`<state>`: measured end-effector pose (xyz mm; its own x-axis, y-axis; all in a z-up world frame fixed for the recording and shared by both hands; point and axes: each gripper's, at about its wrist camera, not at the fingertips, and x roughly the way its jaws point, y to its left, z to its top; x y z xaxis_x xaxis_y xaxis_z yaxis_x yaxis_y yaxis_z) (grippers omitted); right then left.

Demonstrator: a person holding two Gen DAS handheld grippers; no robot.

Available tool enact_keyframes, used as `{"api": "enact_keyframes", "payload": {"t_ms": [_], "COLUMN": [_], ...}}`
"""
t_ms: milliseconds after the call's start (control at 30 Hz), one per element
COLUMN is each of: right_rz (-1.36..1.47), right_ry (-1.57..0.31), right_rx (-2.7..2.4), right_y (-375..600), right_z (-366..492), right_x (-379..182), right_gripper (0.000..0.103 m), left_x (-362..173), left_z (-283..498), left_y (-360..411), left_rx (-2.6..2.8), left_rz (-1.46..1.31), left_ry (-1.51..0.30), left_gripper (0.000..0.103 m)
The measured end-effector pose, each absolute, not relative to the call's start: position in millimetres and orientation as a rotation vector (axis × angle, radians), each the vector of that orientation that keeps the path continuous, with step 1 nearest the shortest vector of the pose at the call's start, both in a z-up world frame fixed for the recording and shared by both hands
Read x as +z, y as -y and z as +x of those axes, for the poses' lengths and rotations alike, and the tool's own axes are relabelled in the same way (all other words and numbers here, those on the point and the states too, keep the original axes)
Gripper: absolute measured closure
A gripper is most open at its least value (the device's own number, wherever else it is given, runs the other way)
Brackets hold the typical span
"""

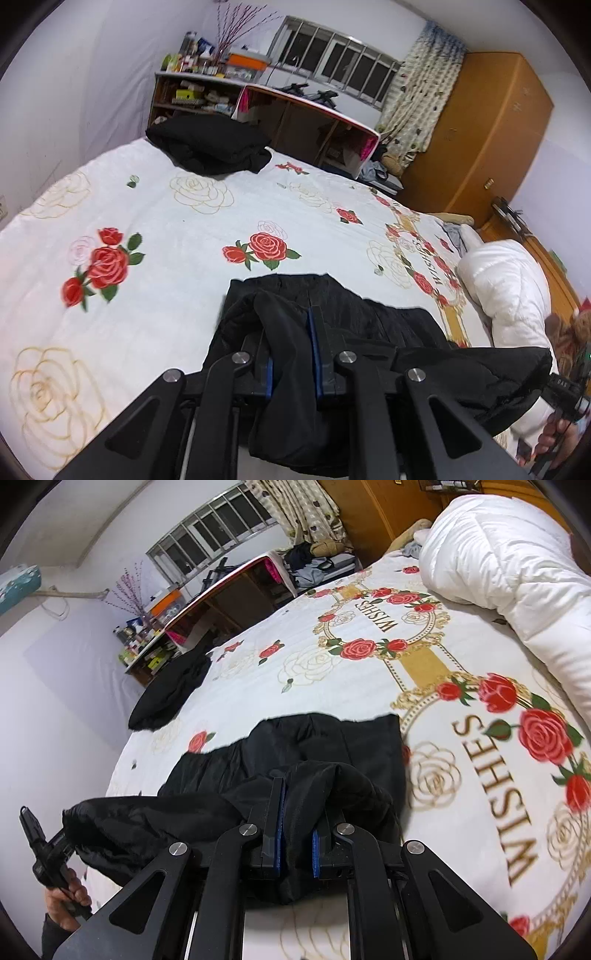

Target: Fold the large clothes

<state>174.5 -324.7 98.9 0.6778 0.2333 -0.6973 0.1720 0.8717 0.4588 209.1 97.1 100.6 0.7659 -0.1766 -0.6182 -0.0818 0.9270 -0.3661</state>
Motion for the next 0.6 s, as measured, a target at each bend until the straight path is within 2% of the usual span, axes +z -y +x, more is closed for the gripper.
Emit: {"api": "enact_keyframes", "payload": {"t_ms": [200,400,600], "right_rz": [0.56,0.64,0.727], "right_ry": [-0.907,-1.049,-1.079], "right_rx": [0.007,-0.033,-0.012], "right_y": [332,343,351], "right_z": [243,305,325], "right_x": [72,17,-10], "right_gripper": [0.092,0.09,0.081], "left_x": [73,23,0], "left_z": [280,340,363], "left_y": [-97,-91,-94], "left_rx": [-0.016,0.019,-0.003], "left_rz": [-0.409,-0.413,-0.47], "left_ry": [-0.783,-0.905,-0.955], "left_gripper": [0.087,0.086,0.08]}}
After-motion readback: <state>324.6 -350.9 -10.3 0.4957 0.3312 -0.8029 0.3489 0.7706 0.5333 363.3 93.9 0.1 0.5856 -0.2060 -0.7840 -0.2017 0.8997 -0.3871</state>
